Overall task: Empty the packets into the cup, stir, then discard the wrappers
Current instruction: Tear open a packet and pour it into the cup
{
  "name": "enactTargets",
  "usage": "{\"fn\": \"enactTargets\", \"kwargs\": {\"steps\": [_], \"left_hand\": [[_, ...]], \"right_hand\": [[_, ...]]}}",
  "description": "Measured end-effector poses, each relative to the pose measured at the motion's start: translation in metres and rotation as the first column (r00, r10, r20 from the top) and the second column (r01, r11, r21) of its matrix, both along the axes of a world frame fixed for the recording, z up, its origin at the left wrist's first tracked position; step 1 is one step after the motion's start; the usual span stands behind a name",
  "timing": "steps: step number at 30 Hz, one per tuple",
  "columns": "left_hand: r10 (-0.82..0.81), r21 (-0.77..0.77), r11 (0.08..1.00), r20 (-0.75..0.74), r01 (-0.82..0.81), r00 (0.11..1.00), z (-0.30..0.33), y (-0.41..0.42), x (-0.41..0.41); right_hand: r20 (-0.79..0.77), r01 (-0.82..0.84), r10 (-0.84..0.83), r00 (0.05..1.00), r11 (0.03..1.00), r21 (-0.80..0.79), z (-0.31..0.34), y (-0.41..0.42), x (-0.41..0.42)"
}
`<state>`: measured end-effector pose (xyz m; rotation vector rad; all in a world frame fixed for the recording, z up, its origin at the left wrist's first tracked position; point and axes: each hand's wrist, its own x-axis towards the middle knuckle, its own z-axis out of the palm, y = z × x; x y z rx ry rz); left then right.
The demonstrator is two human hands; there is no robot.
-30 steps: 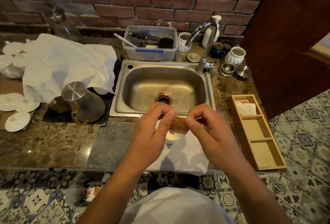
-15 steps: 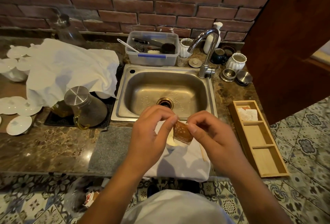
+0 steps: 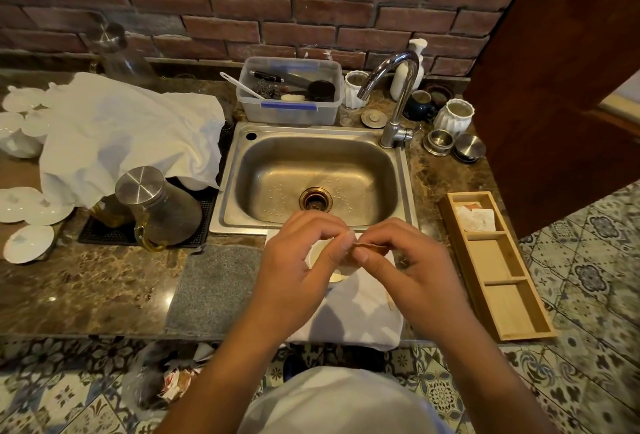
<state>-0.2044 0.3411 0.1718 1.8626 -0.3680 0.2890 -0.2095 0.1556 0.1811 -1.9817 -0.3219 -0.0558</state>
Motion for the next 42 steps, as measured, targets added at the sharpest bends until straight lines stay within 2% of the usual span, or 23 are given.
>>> {"fn": "enactTargets", "kwargs": {"steps": [3, 8, 10, 17, 23, 26, 30, 36, 42], "left_hand": [[-0.072, -0.135, 0.989, -0.1, 0.058, 0.992, -0.001, 0.002, -0.001], [-0.15, -0.082, 0.987, -0.182, 0.137, 0.972, -0.004, 0.006, -0.002], [-0.165, -0.106, 0.983, -0.196, 0.147, 0.967, -0.004, 0.006, -0.003], [-0.119, -0.326, 0.945, -0.253, 0.032, 0.96, 0.004, 0.005, -0.004], [-0.141, -0.265, 0.962, -0.253, 0.072, 0.957, 0.004, 0.005, -0.006], [-0.153, -0.318, 0.946, -0.261, 0.065, 0.953, 0.004, 0.004, -0.008], [-0.191, -0.286, 0.952, -0.283, 0.107, 0.94, 0.002, 0.004, -0.01], [-0.182, -0.297, 0.951, -0.302, 0.089, 0.936, -0.003, 0.002, -0.011], [-0.173, -0.206, 0.972, -0.323, 0.109, 0.93, -0.004, 0.004, -0.014]], "right_hand": [[-0.046, -0.002, 0.006, 0.999, 0.997, 0.08, 0.002, -0.003, -0.001], [-0.116, 0.017, -0.004, 0.993, 0.994, 0.11, 0.002, -0.007, -0.002], [-0.103, 0.011, 0.0, 0.995, 0.995, 0.103, 0.003, -0.006, -0.002], [-0.079, 0.026, -0.022, 0.997, 0.998, 0.052, 0.006, -0.008, -0.003], [-0.063, 0.04, -0.03, 0.998, 0.985, 0.166, 0.006, -0.004, -0.007], [-0.111, 0.031, -0.013, 0.994, 0.987, 0.157, 0.006, -0.002, -0.01], [-0.118, -0.03, 0.038, 0.992, 0.997, 0.073, 0.007, -0.003, -0.01], [-0.173, -0.004, 0.041, 0.984, 0.978, 0.211, 0.011, -0.002, -0.012], [-0.2, 0.035, 0.007, 0.98, 0.978, 0.206, 0.016, -0.005, -0.011]]}}
